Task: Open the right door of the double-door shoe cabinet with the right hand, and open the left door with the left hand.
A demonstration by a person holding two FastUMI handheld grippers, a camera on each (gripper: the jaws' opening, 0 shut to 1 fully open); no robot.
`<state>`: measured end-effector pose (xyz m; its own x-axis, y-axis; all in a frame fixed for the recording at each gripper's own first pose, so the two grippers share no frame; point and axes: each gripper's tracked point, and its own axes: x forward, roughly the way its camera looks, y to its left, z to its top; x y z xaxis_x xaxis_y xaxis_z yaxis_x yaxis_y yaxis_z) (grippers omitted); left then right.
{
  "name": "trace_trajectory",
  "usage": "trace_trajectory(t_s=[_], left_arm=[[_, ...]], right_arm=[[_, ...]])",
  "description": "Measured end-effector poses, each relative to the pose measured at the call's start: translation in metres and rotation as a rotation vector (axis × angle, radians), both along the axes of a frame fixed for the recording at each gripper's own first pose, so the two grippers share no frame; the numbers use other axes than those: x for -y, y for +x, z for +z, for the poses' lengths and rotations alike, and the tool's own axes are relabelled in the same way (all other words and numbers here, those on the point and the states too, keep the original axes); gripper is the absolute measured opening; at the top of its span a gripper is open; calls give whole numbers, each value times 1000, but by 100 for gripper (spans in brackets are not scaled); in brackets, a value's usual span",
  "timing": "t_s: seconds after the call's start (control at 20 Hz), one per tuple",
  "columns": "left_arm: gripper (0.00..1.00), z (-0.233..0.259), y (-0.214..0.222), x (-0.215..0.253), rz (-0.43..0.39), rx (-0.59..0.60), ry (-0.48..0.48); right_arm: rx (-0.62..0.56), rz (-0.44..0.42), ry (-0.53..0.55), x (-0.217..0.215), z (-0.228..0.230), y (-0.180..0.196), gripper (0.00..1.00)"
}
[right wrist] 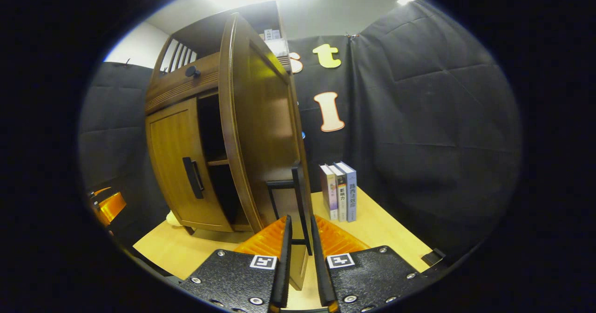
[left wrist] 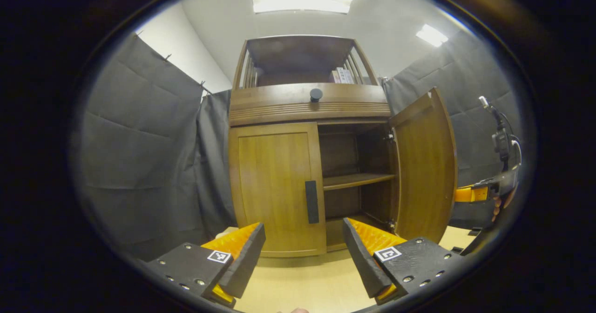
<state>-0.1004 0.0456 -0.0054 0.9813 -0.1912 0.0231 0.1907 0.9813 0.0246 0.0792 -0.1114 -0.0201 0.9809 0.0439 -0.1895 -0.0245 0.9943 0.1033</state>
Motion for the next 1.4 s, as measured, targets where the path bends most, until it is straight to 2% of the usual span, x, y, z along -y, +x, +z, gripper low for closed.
trace_trajectory(t_s=[0.05,0.1,0.15,0.2,0.25,0.3,0.35,0.4,0.45,0.5,0.55,0.65,0.7,0.75,0.95,1.0,1.05,1.1,1.4], left_arm=[[95,0,-1,2,-7,-3,-7],[95,0,0,4,-13,-7,-16],[95,0,1,6,-21,-10,-28],[95,1,3,9,-27,-14,-38],[95,2,8,10,-32,-17,-47],[95,3,13,12,-34,-18,-53],[100,2,15,12,-38,-19,-56],[100,2,18,13,-37,-24,-56],[95,0,22,12,-34,-29,-59],[95,0,26,13,-34,-32,-66],[95,2,29,13,-32,-29,-74],[95,2,37,15,-28,-25,-81],[95,3,43,15,-25,-24,-81],[100,2,46,13,-20,-24,-80],[100,1,60,15,-15,-25,-83],[95,0,64,16,-15,-31,-82],[95,-3,69,17,-16,-35,-80],[100,-3,73,18,-10,-36,-78],[100,-17,92,24,-28,-53,-60]], right_arm=[[0,-17,1,8,-1,0,27],[1,-32,-1,16,0,-2,27],[2,-52,-7,24,1,-4,34],[8,-71,-17,31,2,-6,36],[16,-89,-28,39,3,-8,32],[23,-105,-36,46,5,-11,40],[27,-126,-39,53,6,-15,42],[30,-152,-46,62,8,-20,47],[39,-182,-59,72,10,-25,54],[54,-194,-63,78,15,-33,65],[68,-194,-60,77,18,-39,71],[94,-213,-86,79,27,-54,94],[103,-221,-109,81,32,-59,91],[111,-226,-129,80,36,-66,91],[128,-228,-168,73,47,-82,94],[129,-231,-172,72,47,-86,92],[126,-237,-172,71,46,-88,92],[121,-241,-165,71,44,-90,92],[73,-242,-141,63,24,-97,94]])
